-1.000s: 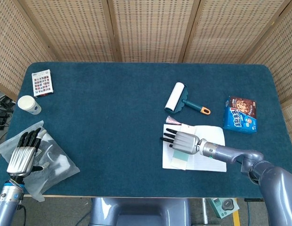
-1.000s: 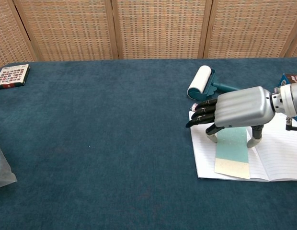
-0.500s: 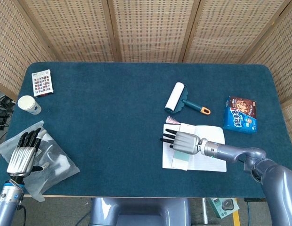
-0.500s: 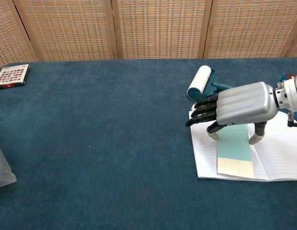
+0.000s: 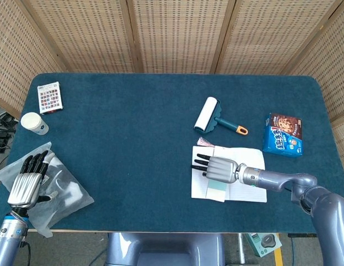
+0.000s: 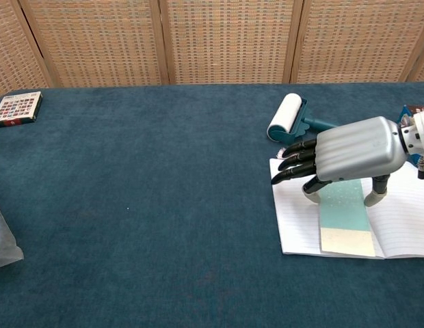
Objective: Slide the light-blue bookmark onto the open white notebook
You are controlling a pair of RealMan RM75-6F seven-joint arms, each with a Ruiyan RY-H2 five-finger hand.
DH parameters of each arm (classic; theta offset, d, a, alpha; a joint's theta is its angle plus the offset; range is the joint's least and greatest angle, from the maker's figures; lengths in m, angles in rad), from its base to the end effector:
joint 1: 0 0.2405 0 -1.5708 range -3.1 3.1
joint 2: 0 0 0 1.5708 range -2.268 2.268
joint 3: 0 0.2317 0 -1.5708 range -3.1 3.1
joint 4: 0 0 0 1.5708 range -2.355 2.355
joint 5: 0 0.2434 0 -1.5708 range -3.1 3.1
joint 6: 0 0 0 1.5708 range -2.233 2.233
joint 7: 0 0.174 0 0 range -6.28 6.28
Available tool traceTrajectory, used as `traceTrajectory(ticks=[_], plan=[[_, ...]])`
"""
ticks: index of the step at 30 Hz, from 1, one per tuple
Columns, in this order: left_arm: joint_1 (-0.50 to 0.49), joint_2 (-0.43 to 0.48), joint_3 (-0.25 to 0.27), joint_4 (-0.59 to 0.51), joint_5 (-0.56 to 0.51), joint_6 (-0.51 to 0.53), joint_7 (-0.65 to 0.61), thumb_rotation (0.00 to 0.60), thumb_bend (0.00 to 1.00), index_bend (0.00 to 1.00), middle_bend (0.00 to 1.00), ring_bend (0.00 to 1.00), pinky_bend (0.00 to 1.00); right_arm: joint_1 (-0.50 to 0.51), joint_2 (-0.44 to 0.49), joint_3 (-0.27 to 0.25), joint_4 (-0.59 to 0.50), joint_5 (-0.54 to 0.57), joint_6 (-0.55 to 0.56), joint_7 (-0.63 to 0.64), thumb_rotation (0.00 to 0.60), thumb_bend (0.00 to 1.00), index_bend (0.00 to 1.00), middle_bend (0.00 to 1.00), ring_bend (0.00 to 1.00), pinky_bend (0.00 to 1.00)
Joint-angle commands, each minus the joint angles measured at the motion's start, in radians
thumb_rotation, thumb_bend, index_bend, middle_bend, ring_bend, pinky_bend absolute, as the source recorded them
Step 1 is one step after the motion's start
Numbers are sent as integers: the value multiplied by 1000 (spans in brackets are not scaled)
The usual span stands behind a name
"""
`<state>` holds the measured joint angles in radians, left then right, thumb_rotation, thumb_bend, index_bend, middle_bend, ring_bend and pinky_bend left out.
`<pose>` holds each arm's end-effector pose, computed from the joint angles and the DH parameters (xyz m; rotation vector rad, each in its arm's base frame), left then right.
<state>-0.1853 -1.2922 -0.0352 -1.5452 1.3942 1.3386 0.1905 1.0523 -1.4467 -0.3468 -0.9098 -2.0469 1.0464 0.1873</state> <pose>-0.2961 0.2351 0.0485 -1.4959 -0.9440 -0.7686 -0.1874 -0.3745 -0.0406 2.7057 0.1662 0.5379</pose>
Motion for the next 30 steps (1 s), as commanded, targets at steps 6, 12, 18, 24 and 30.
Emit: traceTrajectory(ticks=[6,12,18,24,30], plan=[[1,1,1,-2,3,3,0,600,118,0,0,0,0,2,5,-5,-2,-10,3,-15,600,211,566,61,0,44],[1,1,1,-2,2,1,-1,600,118,0,0,0,0,2,5,-3,1,-11,7,-29,600,209,530,56,0,38],[0,3,1,-2,2,-1,-4,600,119,0,0,0,0,1,5,4,2,-9,8,-46,600,201,397,17,0,24],[1,3,0,-1,2,1,-10,600,118,0,0,0,0,3,13,8,-4,-6,7,-57,600,196,284,0,0,23],[1,5,0,-2,3,2,-15,600,118,0,0,0,0,-1,32,16,-29,14,-22,-90,600,184,197,0,0,23]])
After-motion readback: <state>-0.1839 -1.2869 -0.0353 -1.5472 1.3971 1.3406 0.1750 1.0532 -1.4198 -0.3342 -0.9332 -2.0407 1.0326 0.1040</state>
